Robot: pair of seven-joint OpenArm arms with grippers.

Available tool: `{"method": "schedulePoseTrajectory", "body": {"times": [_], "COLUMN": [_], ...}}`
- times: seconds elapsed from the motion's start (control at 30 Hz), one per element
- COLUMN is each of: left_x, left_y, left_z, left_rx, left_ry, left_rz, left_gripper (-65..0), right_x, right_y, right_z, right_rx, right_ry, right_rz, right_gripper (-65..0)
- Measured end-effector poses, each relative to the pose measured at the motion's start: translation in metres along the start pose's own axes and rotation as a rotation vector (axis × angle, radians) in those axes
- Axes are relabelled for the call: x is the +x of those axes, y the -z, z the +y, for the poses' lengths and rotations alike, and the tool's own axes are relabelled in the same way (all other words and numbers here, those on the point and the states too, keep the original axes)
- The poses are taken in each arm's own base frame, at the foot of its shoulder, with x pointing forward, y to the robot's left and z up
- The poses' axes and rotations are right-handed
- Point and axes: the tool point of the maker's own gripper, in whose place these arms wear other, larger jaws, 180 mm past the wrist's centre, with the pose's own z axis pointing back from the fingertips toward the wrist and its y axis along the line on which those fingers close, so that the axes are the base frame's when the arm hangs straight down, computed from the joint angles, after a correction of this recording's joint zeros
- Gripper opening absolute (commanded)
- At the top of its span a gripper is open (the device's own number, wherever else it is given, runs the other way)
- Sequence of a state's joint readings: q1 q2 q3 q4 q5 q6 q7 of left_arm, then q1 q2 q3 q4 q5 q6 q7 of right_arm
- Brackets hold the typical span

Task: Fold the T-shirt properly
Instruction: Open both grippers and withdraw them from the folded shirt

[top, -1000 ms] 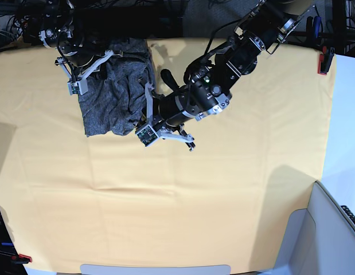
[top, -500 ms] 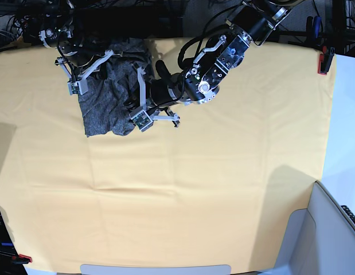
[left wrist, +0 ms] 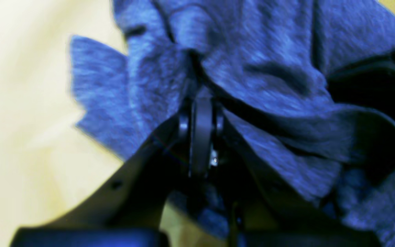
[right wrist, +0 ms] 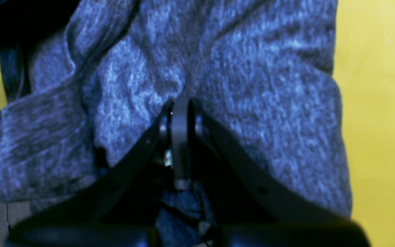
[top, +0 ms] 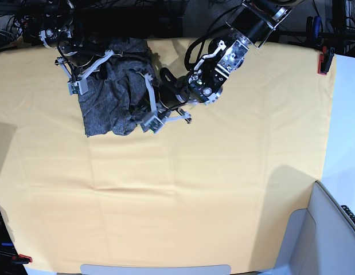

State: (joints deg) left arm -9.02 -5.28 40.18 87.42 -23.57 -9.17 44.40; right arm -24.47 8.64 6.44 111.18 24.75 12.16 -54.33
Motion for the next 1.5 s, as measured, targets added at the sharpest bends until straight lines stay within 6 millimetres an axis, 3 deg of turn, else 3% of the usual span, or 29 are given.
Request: {"method": "schedulePoseTrajectory", "body": {"times": [0.2,0.43,0.7,0.83,1.2,1.5], "left_x": [0.045,0.044,0.047,0.037,0.028,0.025], "left_y": [-0.036,-0.063,-0.080,-0.084,-0.086,-0.087], "left_z": [0.050,0.076,0.069,0.065,0.062,0.057], "left_rx": [0.131,0.201,0.205,0.197,0.193,0.187], "left_ry": [-0.061,-0.088,-0.057,-0.050,-0.056,-0.060], "left_rz": [-0.124,-0.144,-0.181,-0.164,-0.148,-0.153], "left_gripper": [-64.7,-64.7,-64.7,-64.7,-64.7,-64.7], "right_x": [0.000,0.000,0.000,0.001,0.009,0.041], "right_y": [0.000,0.000,0.000,0.000,-0.011,-0.007], "right_z": [0.000,-0.001,-0.001,0.000,0.006,0.008], "right_rx": [0.000,-0.001,-0.001,0.004,-0.006,0.001], "right_ry": [0.000,-0.002,-0.002,0.000,-0.036,-0.054], "right_rz": [0.000,0.001,0.003,0.003,0.024,-0.043], "right_gripper": [-65.0,-65.0,-65.0,-65.0,-65.0,-65.0]}}
